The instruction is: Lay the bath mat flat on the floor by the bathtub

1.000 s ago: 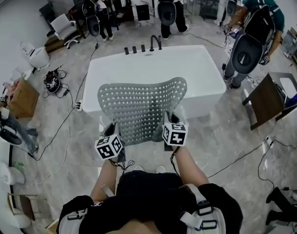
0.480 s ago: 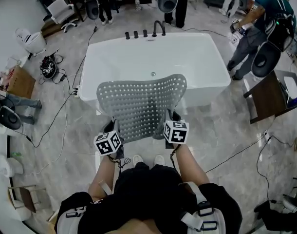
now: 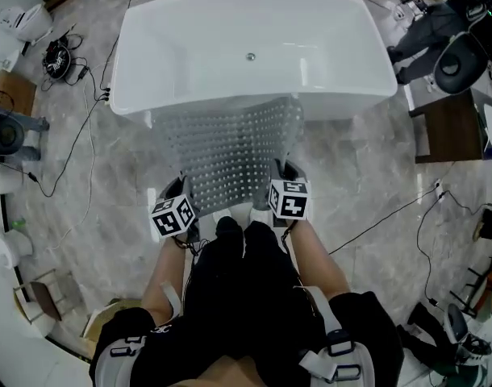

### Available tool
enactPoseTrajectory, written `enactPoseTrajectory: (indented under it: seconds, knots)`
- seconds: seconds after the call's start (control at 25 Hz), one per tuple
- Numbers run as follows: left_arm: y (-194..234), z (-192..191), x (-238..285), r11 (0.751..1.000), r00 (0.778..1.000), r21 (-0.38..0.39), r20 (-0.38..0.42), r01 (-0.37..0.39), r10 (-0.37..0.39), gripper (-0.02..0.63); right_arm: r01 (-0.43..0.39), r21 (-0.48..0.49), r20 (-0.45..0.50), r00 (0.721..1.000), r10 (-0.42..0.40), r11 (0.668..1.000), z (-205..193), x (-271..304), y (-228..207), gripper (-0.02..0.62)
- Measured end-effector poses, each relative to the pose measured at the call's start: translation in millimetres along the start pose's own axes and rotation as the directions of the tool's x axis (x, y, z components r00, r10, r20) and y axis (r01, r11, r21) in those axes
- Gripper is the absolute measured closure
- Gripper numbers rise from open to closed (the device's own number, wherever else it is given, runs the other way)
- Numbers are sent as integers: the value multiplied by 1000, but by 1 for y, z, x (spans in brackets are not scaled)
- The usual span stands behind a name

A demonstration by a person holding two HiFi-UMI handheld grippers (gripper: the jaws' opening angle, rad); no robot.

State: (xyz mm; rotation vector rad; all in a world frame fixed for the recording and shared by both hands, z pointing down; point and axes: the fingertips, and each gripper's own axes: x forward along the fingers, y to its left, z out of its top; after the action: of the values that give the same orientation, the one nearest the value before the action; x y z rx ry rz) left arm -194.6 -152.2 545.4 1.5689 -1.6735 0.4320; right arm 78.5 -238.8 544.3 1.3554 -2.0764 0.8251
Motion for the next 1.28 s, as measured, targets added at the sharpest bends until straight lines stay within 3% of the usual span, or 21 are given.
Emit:
enactPoseTrajectory:
  seconds: [0.12,0.36,0.48,0.76,1.0,1.16,1.28]
  knots:
    - [15,-27,24,1000,998,-8,-56,-1,1,563,7,-16,-62,998,-8,1000,-32,26,-1,549]
    - [37,-119,82,999,983,-38,-176,37,-43,563,-18,-88,-191,982,1,996,-124,82,-2,549]
    - [53,-163,125,999,973,9,-227,48,-45,563,-30,-116,-240,971,1,993,-171,124,-7,549]
    - [109,-254,217,999,951,48,-309,0,14,563,9,-48,-350,937,-25,999,-274,211,-34,549]
    - [153,-279,291,999,937,-1,-346,-51,48,560,31,-48,-384,922,-47,998,-305,279,-65,549]
    - [176,-283,332,998,931,35,-358,-59,68,555,44,-86,-394,916,-74,995,-310,322,-83,549]
    - [193,-283,363,996,929,46,-360,-74,86,551,96,-121,-384,913,-136,988,-306,358,-101,546]
